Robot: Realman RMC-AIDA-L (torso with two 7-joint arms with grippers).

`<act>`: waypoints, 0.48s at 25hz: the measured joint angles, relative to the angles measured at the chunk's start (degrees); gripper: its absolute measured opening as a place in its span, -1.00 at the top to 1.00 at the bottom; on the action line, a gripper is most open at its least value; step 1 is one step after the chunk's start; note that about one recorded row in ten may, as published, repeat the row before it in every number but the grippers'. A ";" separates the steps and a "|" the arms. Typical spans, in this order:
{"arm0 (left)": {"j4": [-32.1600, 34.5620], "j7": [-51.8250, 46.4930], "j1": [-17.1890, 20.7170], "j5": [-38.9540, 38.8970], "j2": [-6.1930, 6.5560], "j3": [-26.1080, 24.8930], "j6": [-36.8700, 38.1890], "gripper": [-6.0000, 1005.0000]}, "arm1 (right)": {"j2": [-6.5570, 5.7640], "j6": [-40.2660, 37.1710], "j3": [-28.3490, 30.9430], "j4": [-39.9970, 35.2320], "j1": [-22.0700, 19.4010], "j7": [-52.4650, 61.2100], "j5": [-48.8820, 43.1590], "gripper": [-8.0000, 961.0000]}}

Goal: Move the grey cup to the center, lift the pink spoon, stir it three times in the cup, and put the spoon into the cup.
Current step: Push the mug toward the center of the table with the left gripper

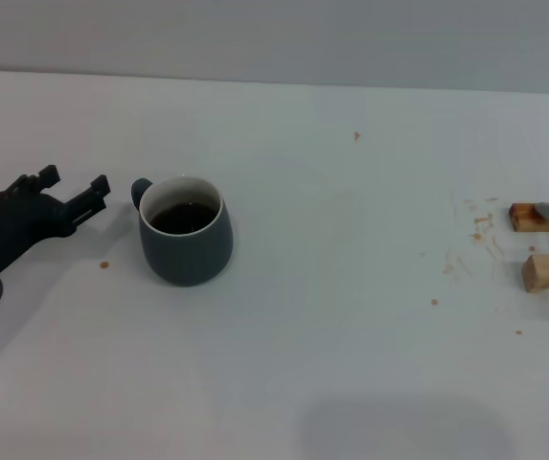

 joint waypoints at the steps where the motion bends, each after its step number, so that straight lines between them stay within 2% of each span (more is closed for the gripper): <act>1: 0.00 -0.17 -0.15 0.00 0.08 0.38 -0.01 -0.65 | 0.00 0.00 0.00 0.01 -0.05 0.00 0.00 0.02; 6: 0.29 -2.32 -1.44 -0.01 0.87 3.73 -0.04 -0.65 | 0.00 0.14 0.00 0.01 -0.13 0.00 0.00 0.02; 12: 1.30 -4.31 -2.45 -0.01 0.92 5.26 -0.05 -0.65 | 0.00 0.66 -0.09 -0.10 -0.18 0.00 0.00 0.02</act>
